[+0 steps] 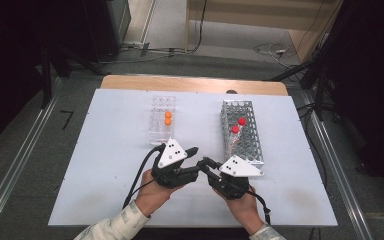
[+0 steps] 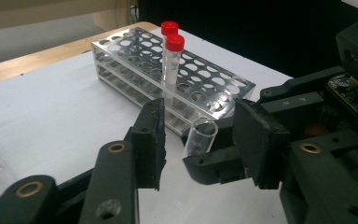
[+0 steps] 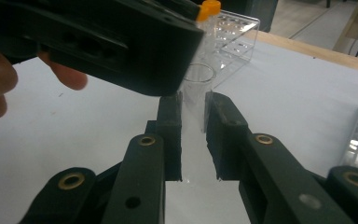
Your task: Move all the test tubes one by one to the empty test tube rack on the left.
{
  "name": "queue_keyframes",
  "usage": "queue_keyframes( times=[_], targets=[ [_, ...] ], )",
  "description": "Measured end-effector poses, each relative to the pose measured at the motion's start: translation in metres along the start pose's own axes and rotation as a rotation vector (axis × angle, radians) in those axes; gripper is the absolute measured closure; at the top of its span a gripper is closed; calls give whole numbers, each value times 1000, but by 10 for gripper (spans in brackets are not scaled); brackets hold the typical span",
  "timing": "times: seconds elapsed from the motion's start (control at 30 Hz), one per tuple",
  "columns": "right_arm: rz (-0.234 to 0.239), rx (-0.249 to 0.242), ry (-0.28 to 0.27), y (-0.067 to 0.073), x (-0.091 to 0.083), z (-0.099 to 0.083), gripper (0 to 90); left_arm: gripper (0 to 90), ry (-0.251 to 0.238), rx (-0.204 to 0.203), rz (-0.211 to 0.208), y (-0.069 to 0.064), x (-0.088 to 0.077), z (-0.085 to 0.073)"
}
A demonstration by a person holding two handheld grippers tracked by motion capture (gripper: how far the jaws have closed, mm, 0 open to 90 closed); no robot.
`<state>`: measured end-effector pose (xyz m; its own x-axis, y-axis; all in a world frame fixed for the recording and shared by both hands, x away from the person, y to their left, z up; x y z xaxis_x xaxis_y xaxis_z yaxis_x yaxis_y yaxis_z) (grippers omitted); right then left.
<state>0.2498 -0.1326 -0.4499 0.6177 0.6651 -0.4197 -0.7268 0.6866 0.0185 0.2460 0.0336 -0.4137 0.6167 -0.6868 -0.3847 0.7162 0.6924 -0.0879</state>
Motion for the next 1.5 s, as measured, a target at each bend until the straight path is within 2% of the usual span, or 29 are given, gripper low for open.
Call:
queue_keyframes(
  times=[0.17,0.43,0.63,1.07,1.1,1.2,1.27,1.37,1.5],
  targets=[
    [9,-5,-1,4,2,0,736,602,10,-10,1,1,3,-3],
    [12,1,-9,4,0,1,736,702,12,-22,-23,1,4,-4],
    [15,-10,-10,5,0,0,736,731,17,-33,-34,2,5,-6],
    [20,-1,-9,5,0,0,720,764,18,-17,-20,3,5,-6],
    [25,2,-7,5,0,0,680,764,17,-16,-20,3,5,-6],
    [44,21,23,4,2,0,459,764,11,-18,-10,5,3,-4],
    [47,35,38,3,3,-1,367,764,3,-26,1,10,0,-3],
    [43,44,47,0,1,-1,294,764,-10,-43,21,18,-6,1],
    [27,55,40,-5,-6,0,264,764,-27,-62,54,32,-15,6]
  ],
)
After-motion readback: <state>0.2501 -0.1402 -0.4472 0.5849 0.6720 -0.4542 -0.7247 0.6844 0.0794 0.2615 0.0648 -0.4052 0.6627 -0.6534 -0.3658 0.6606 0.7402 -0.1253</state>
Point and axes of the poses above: each handheld gripper's, and its own axes: x roughly forward along the jaws, z roughly out of its top, y roughly to its left, the point moved 2 cm from there along x, roughly forward along the jaws, and after that the axes turned 1 degree about x, right-handed, at the moved point
